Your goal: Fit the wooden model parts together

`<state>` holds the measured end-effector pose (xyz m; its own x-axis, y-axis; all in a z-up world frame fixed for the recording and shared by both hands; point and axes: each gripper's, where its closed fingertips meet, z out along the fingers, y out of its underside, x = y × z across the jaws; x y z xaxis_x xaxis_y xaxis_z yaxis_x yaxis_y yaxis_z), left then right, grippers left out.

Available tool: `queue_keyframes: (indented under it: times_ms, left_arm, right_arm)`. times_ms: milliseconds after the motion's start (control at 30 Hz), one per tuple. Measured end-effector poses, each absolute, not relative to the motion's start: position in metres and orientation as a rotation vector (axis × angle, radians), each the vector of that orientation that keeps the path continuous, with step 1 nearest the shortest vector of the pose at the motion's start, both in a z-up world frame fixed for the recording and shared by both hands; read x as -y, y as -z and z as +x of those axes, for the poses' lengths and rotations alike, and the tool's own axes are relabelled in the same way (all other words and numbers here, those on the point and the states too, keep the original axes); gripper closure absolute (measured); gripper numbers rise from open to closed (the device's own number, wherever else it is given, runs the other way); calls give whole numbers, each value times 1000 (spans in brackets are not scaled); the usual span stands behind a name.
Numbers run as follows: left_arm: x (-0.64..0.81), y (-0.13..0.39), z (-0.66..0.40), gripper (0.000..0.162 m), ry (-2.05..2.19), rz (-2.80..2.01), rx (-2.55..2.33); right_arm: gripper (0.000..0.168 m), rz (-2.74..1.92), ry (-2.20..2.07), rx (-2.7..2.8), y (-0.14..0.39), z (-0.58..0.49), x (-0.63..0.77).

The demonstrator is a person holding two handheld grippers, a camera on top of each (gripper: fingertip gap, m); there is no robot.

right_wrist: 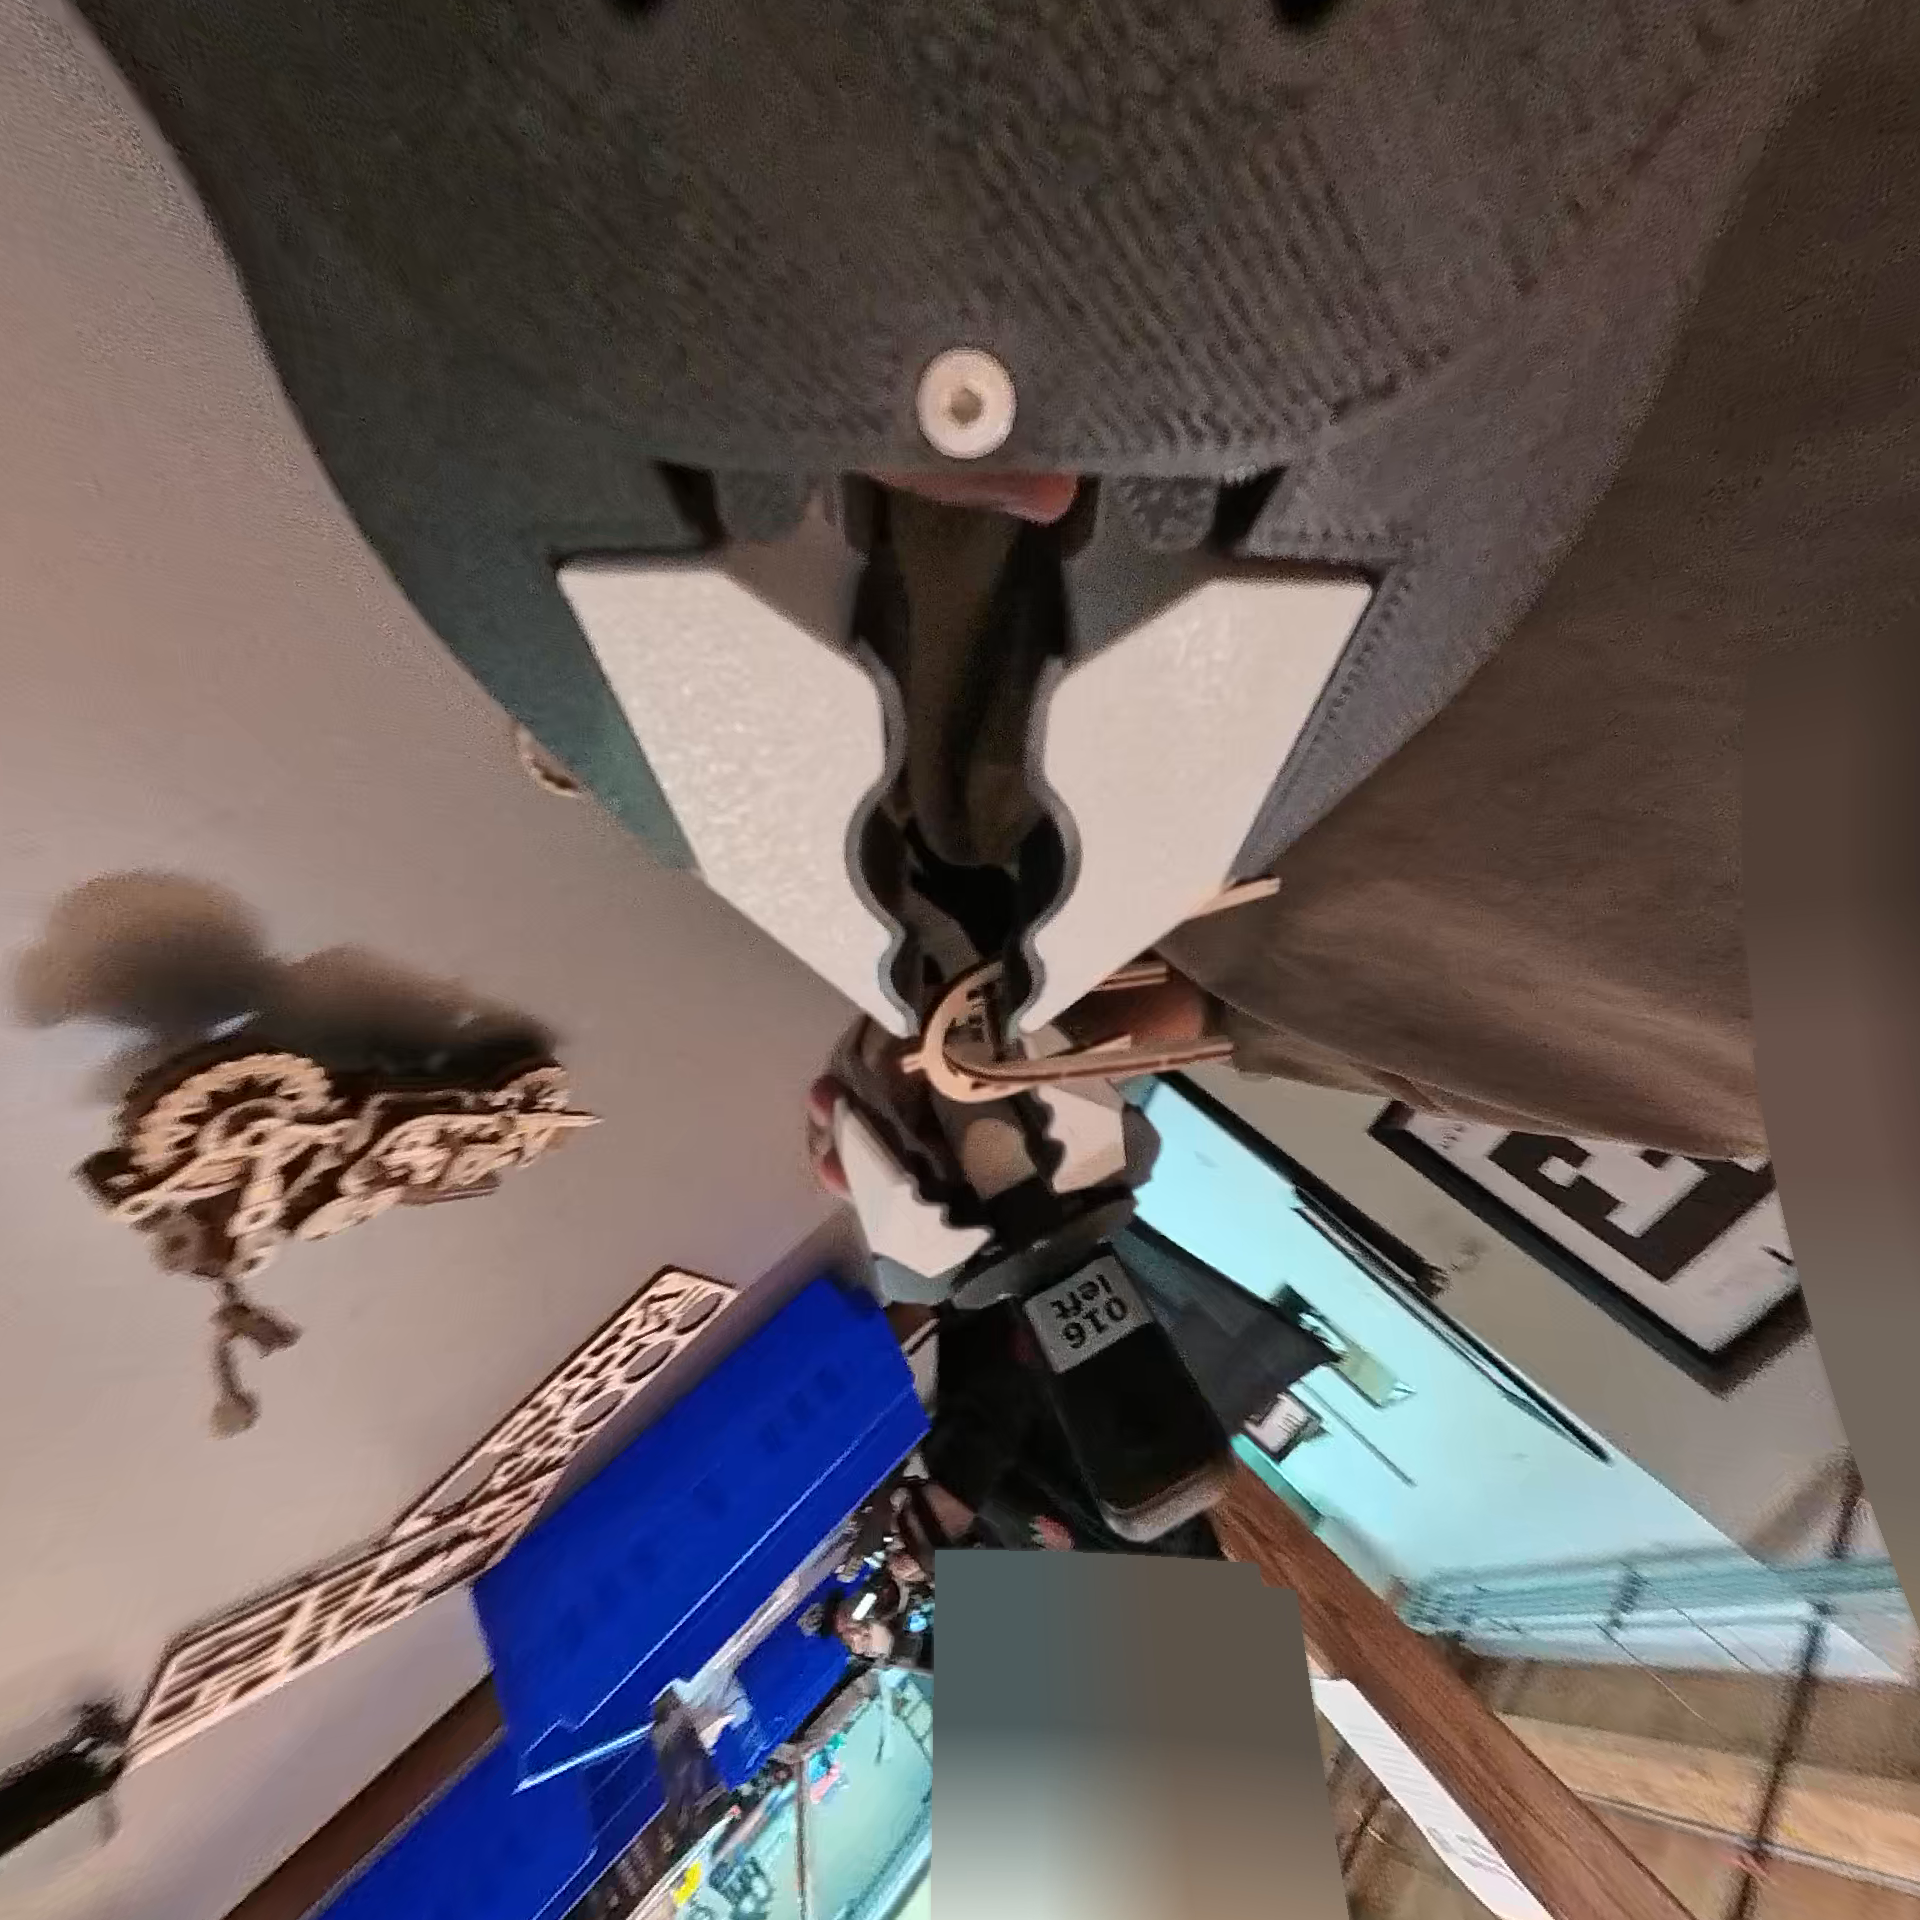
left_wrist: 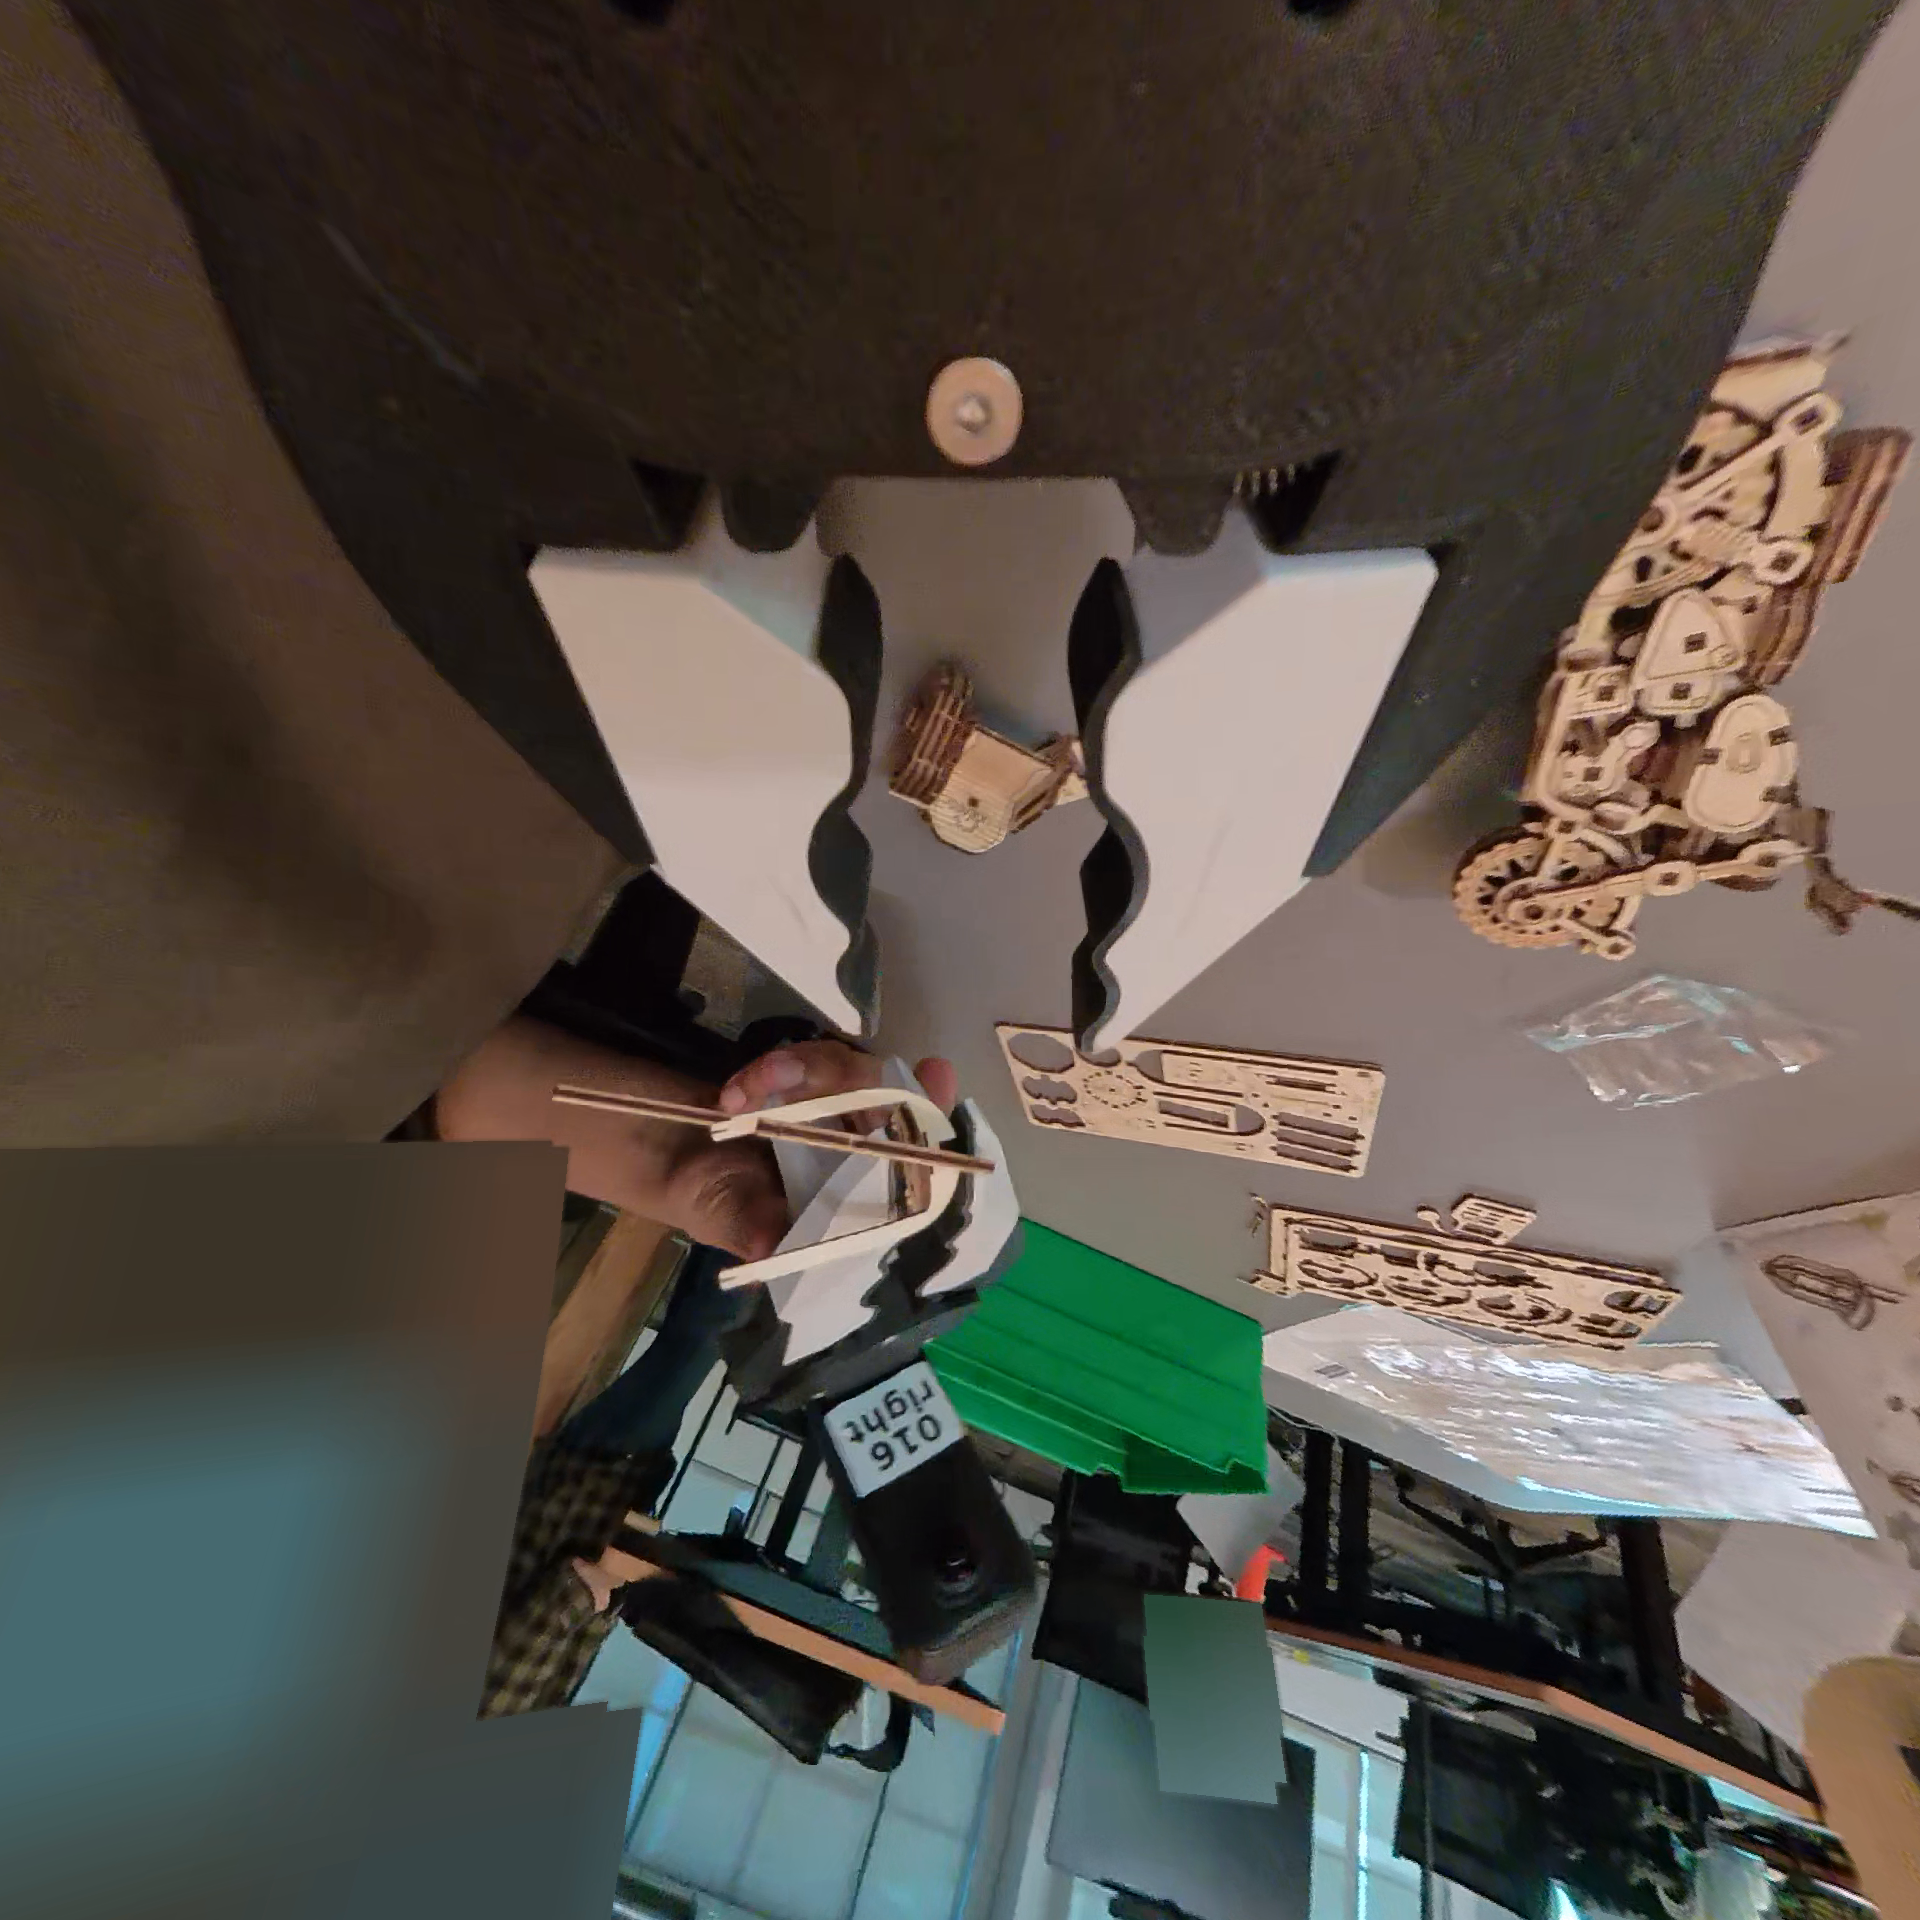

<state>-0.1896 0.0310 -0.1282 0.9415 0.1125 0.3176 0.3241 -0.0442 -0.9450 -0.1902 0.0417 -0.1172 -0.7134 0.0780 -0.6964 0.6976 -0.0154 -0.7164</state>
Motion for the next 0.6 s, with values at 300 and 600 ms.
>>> queue_keyframes:
  times_ms: [300, 600]
  left_arm:
    - [-33, 110, -179, 132, 282, -1506, 344]
    - [-31, 109, -162, 152, 195, -1539, 193]
  right_arm:
    - [155, 781, 1674, -1540, 109, -172, -31]
    - [155, 805, 1426, -1316, 118, -158, -29]
